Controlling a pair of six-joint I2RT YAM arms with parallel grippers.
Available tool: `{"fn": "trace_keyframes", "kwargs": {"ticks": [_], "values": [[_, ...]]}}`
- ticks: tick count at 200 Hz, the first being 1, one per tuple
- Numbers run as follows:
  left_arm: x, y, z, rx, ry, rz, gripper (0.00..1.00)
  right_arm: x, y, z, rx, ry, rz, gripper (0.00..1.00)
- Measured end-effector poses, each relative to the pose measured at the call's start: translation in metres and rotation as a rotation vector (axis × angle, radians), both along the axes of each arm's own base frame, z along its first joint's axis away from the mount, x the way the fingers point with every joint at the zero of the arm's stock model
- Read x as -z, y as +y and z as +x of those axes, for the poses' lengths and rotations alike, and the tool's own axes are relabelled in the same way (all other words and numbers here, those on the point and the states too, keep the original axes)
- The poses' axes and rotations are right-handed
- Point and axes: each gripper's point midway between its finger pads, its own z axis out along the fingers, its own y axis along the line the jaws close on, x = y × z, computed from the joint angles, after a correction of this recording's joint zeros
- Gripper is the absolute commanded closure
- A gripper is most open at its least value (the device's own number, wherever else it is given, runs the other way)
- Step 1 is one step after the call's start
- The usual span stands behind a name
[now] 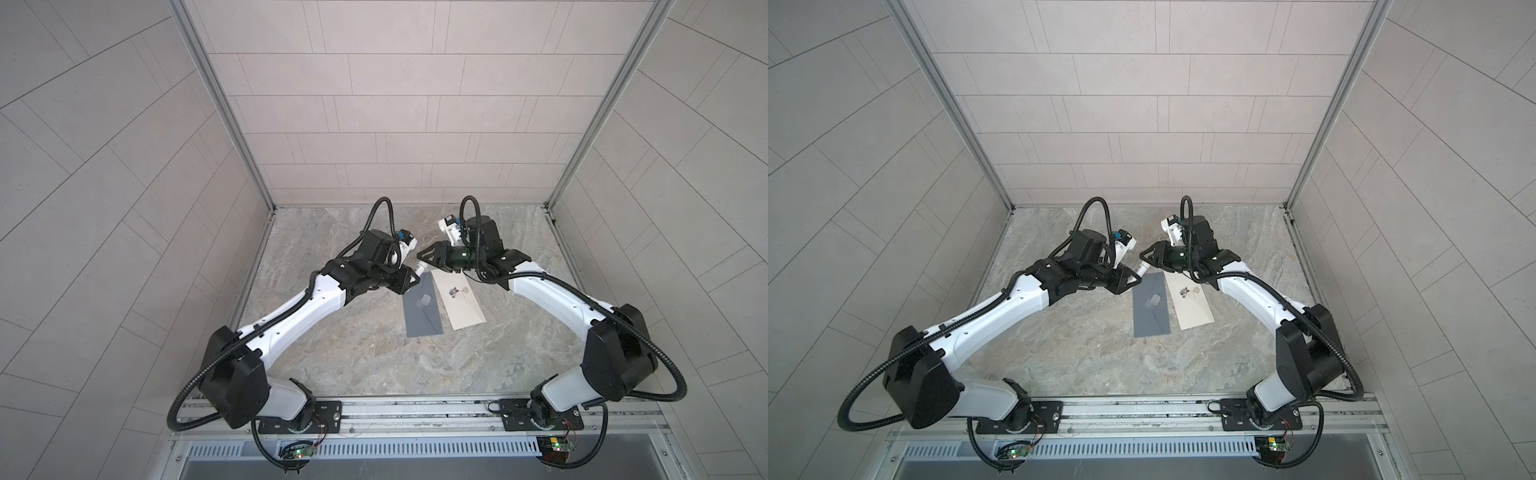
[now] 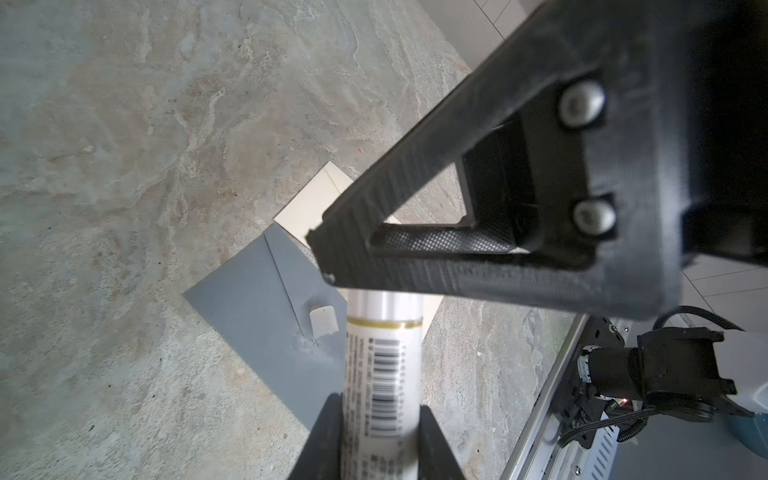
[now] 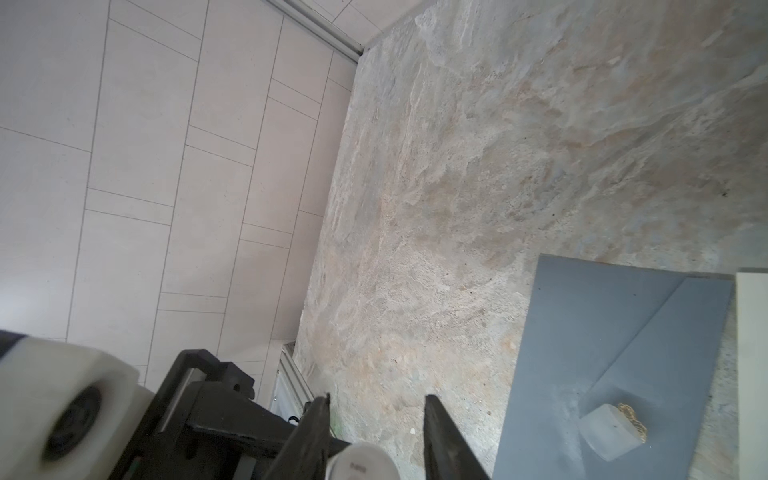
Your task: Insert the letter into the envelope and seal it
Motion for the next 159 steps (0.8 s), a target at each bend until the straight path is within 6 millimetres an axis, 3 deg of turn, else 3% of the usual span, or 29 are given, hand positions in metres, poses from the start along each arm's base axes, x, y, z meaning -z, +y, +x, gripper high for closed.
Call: {"fn": "trace_keyframes", "kwargs": {"ticks": [60, 108, 130, 159], "values": [[0.005, 0.001, 0.002, -0.013, 0.003, 0.016, 1.0, 0.012, 0.006, -0.008, -0.001, 0.041, 0.03, 0.63], [0.012, -0.001, 0.002, -0.006, 0.019, 0.028, 1.0, 0.011, 0.006, -0.009, 0.006, 0.055, 0.044, 0.94], [0.013, -0.002, 0.002, -0.009, 0.037, 0.014, 1.0, 0.011, 0.005, -0.009, 0.008, 0.06, 0.044, 1.0], [0.006, -0.003, 0.005, -0.012, 0.099, -0.071, 1.0, 0.006, 0.003, -0.008, 0.008, 0.054, 0.063, 1.0]]}}
